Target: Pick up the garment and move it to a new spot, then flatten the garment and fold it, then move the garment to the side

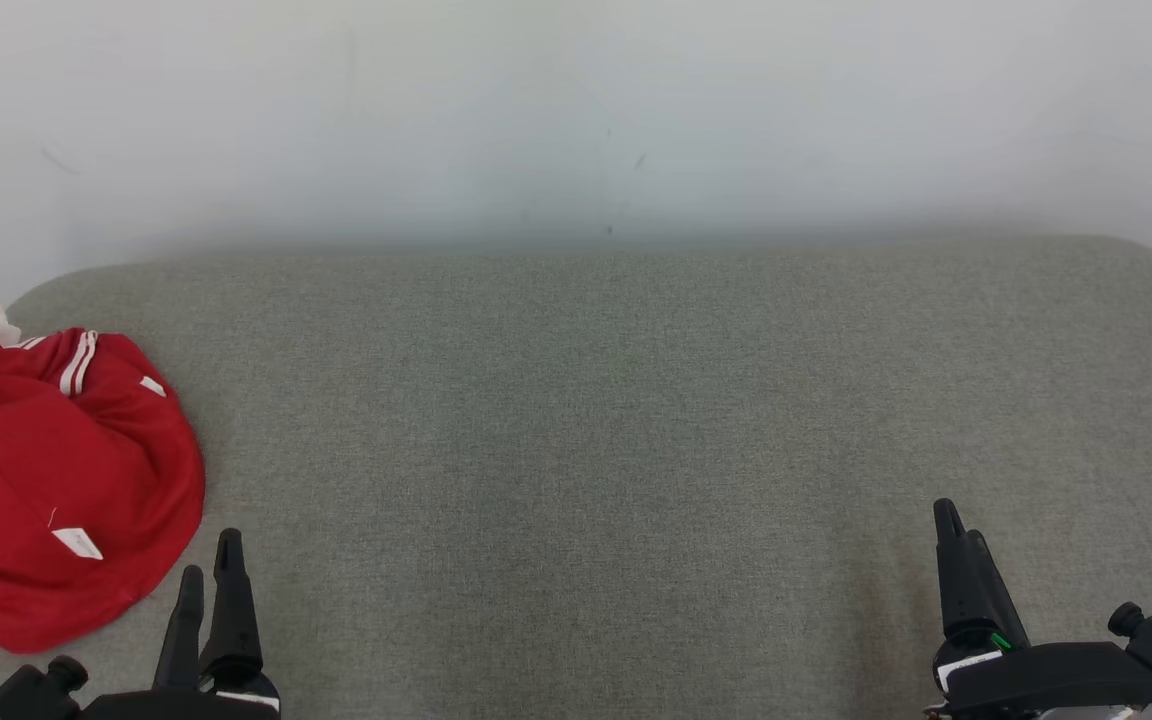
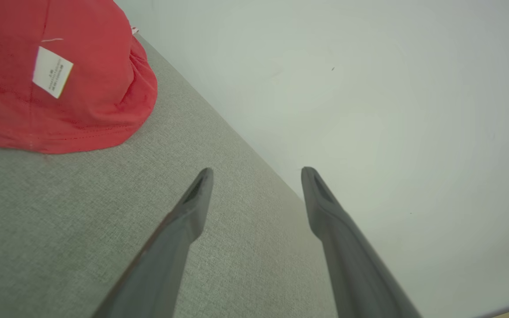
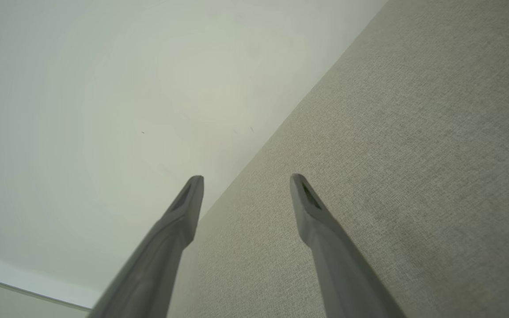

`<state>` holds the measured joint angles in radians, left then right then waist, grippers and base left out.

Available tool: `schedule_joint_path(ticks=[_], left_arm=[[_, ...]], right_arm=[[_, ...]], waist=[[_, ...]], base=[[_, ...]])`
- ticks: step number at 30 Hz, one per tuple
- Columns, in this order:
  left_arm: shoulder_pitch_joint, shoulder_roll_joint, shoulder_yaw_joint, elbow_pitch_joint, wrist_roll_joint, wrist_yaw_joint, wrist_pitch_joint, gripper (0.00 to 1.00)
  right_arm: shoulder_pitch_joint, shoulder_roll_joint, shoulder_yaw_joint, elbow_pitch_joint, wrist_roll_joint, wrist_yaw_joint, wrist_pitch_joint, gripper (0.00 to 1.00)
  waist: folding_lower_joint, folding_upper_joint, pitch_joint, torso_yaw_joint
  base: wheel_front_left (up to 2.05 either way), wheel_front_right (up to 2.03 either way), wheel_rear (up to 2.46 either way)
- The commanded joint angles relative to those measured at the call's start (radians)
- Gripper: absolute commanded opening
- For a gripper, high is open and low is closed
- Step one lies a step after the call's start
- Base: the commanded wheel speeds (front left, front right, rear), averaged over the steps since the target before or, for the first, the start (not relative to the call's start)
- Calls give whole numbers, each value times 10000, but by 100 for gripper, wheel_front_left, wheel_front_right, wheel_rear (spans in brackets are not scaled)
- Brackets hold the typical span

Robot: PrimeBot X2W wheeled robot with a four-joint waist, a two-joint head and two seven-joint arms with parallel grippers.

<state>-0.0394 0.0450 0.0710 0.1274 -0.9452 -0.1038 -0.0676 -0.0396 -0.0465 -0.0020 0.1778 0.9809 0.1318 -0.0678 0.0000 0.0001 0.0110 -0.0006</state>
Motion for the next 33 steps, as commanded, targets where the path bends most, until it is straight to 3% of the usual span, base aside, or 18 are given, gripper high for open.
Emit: schedule_joint_path(ticks=[1, 16, 33], left_arm=[[4, 43, -25, -187, 493, 33, -98, 100], [174, 131, -282, -361, 3446, 105, -564, 100], [314, 261, -491, -657, 5448, 212, -1038, 100]], right_arm=[[-35, -34, 34, -176, -355, -7, -106, 100], [126, -40, 209, -426, -2540, -10, -572, 100], [278, -44, 351, -638, -4571, -13, -1045, 100]], waist=[[0, -1, -5, 0], [0, -1, -30, 21], [0, -1, -66, 29]], base=[[0, 0, 0], [0, 0, 0], [0, 0, 0]])
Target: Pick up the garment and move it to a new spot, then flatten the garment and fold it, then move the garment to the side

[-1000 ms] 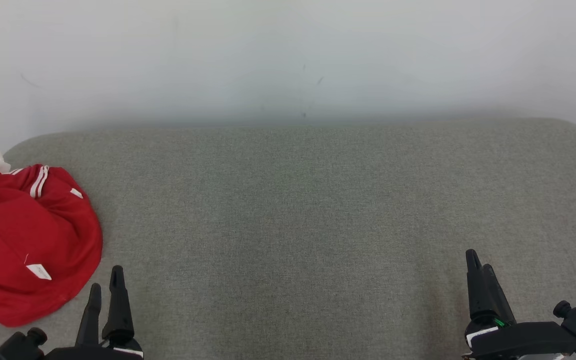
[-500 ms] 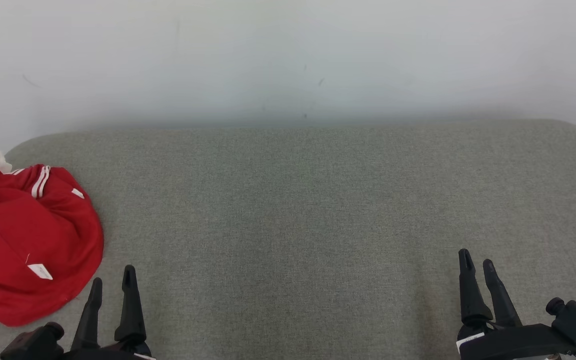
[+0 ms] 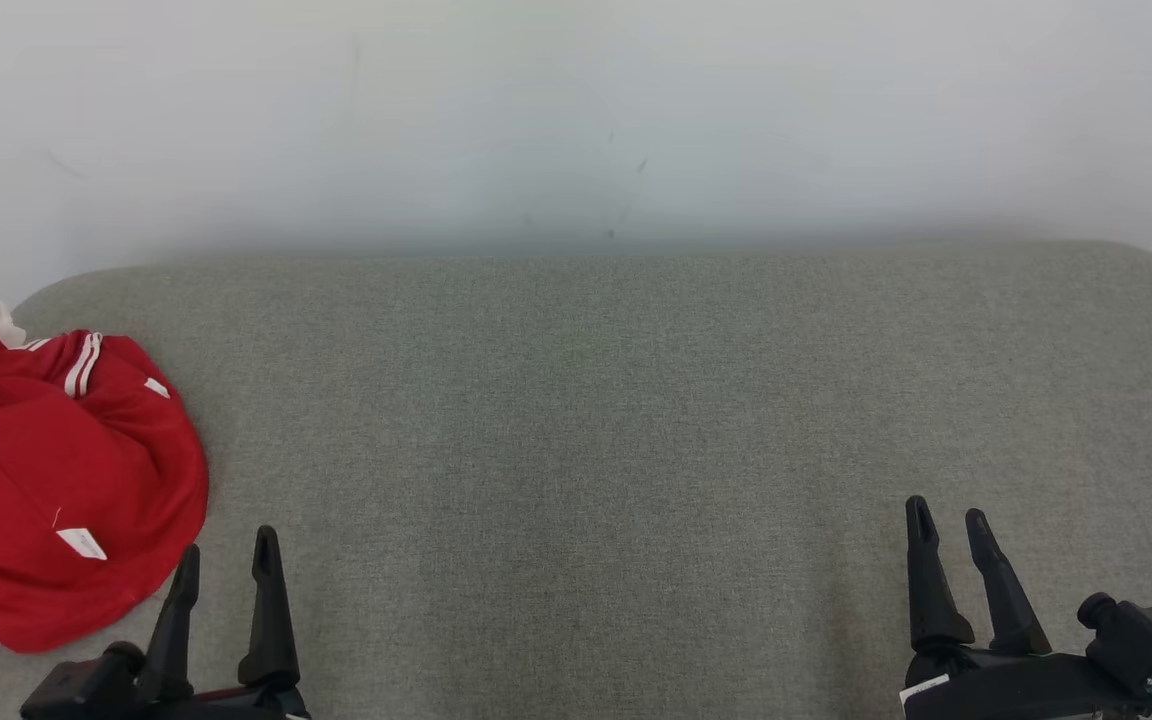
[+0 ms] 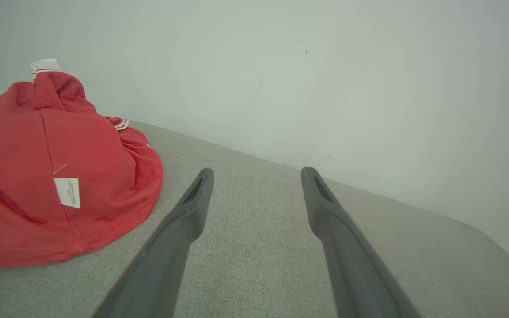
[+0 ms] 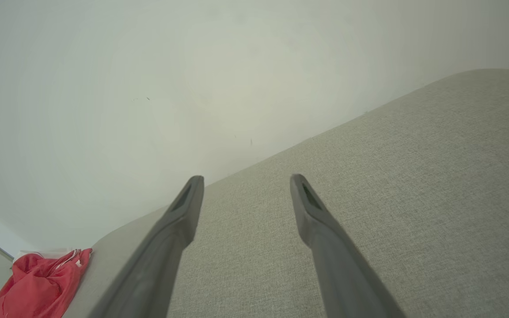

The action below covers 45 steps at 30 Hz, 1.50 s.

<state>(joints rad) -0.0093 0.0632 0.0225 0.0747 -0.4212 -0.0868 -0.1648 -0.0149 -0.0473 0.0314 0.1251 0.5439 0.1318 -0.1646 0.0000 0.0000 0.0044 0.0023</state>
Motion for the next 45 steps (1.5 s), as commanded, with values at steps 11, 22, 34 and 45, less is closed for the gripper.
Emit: schedule_joint_path(ticks=[11, 22, 34, 45], left_arm=[[120, 103, -48, -266, 1181, 90, -308, 100], [214, 155, -43, -392, 2133, 148, -547, 100], [330, 178, 97, -464, 3015, 167, -776, 100], [478, 174, 187, -429, 3660, 69, -989, 100]], right_arm=[[92, -39, 89, -234, -1158, -15, -318, 100], [155, -39, 135, -383, -2089, -16, -549, 100], [224, -41, 21, -586, -2969, -18, -771, 100], [320, -42, -6, -618, -3558, -20, -979, 100]], waist=[[0, 0, -5, 3], [0, 0, 7, 41], [0, 0, 23, 61], [0, 0, -5, 91]], base=[[0, 0, 0], [0, 0, 0], [0, 0, 0], [0, 0, 0]])
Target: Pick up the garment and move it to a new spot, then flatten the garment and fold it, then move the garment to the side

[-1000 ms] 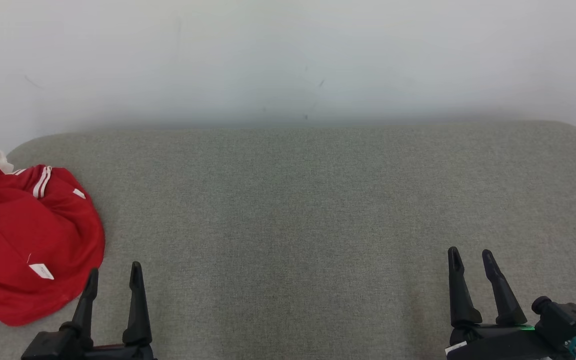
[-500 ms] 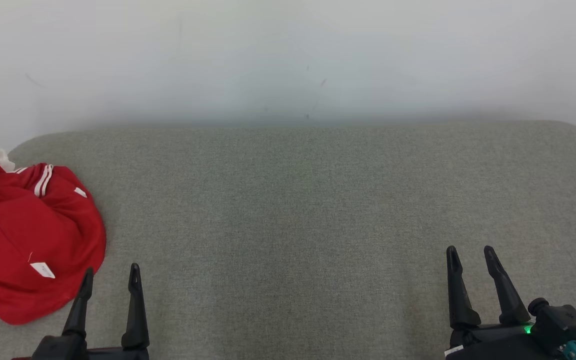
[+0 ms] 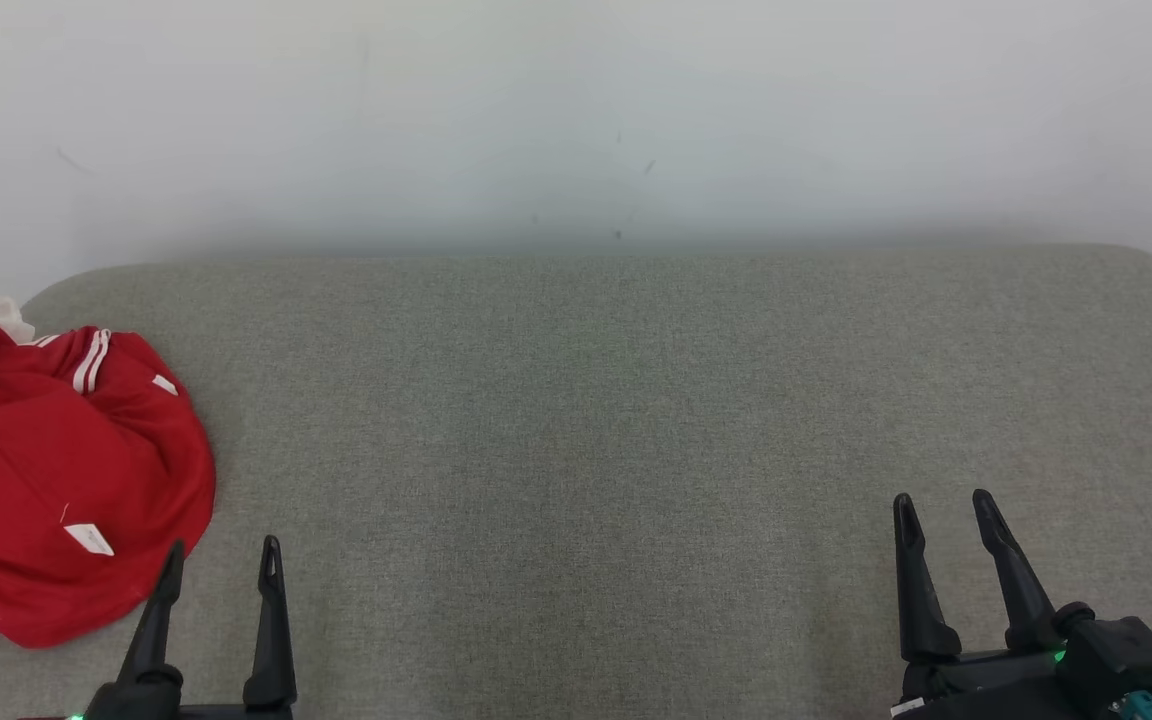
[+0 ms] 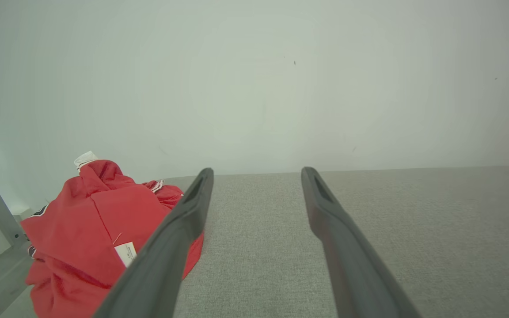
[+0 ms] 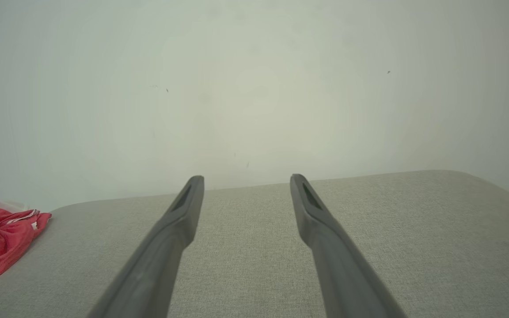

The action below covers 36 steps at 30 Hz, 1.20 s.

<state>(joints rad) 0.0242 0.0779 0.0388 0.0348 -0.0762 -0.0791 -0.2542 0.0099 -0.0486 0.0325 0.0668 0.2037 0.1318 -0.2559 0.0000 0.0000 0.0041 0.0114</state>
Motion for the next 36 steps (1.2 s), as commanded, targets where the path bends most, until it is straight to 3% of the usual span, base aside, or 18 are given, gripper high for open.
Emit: schedule_joint_path(ticks=[1, 36], left_arm=[[148, 25, 29, -39, 247, -20, -104, 100], [66, -33, 88, 418, 127, -53, -121, 100]], right_arm=[[75, -29, -41, -28, -191, -20, -88, 100], [55, -25, -255, 510, 245, -21, -90, 100]], waist=[[0, 0, -4, 3], [0, 0, -105, 81]], base=[[0, 0, 0], [0, 0, 0]])
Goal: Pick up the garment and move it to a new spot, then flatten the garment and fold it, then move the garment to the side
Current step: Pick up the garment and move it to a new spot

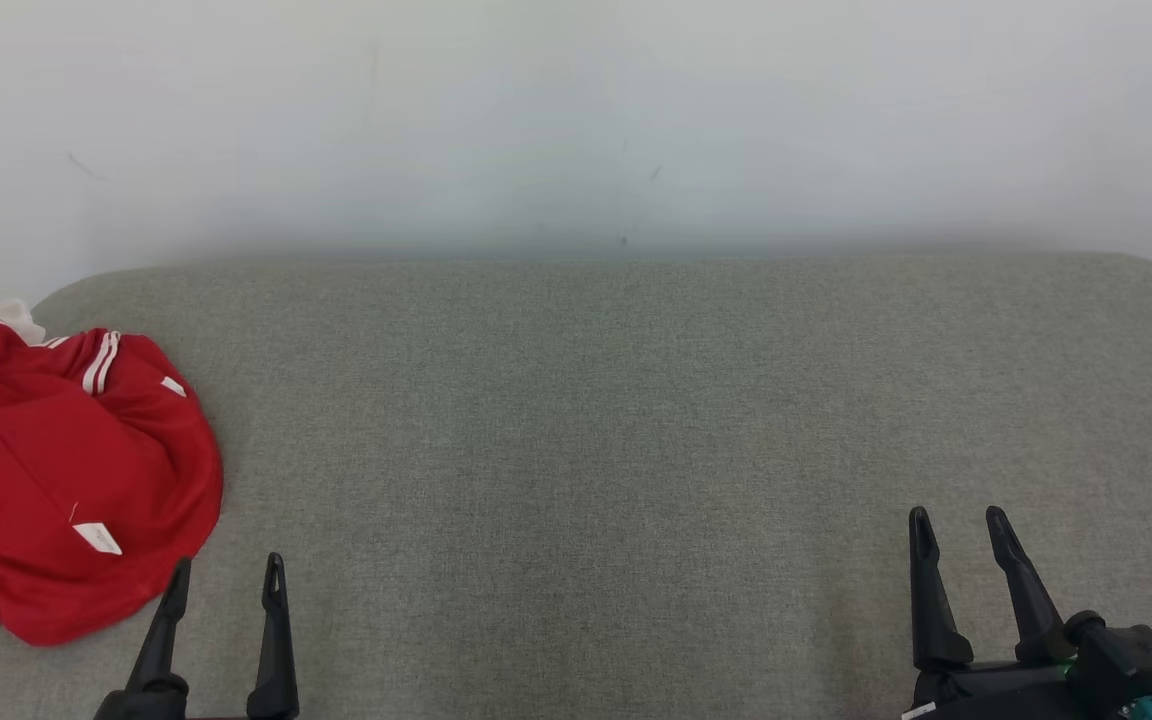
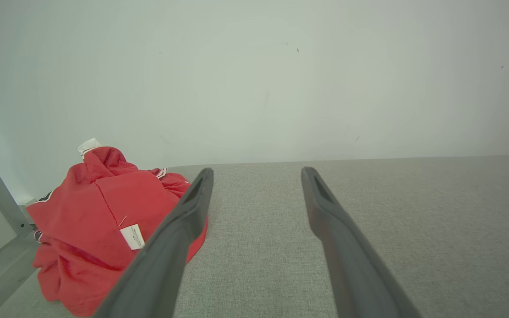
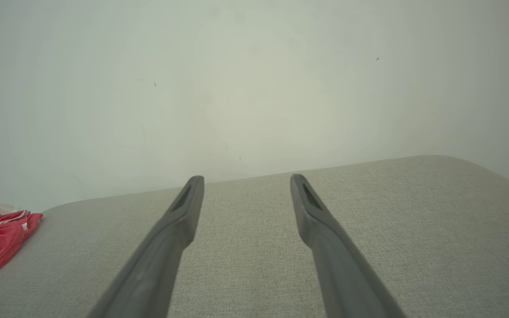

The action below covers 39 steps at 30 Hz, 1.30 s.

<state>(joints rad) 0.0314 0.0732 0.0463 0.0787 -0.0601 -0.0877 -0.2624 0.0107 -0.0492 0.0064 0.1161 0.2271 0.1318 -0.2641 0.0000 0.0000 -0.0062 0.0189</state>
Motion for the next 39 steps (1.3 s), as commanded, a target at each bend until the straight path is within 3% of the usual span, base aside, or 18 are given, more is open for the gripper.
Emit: schedule_joint_path(ticks=[1, 20, 39], left_arm=[[-10, 16, 12, -25, -36, 41, -37, 100], [-81, 56, -5, 265, -222, 72, -39, 100], [28, 212, 135, 413, -409, 337, -37, 100]], right_arm=[[47, -19, 2, 20, 10, -21, -7, 100], [100, -19, -21, 215, 126, -21, -7, 100], [66, -20, 9, 632, 242, -21, -7, 100]], waist=[[0, 0, 0, 13], [0, 0, -26, 473], [0, 0, 120, 3022]], base=[[0, 0, 0], [0, 0, 0], [0, 0, 0]])
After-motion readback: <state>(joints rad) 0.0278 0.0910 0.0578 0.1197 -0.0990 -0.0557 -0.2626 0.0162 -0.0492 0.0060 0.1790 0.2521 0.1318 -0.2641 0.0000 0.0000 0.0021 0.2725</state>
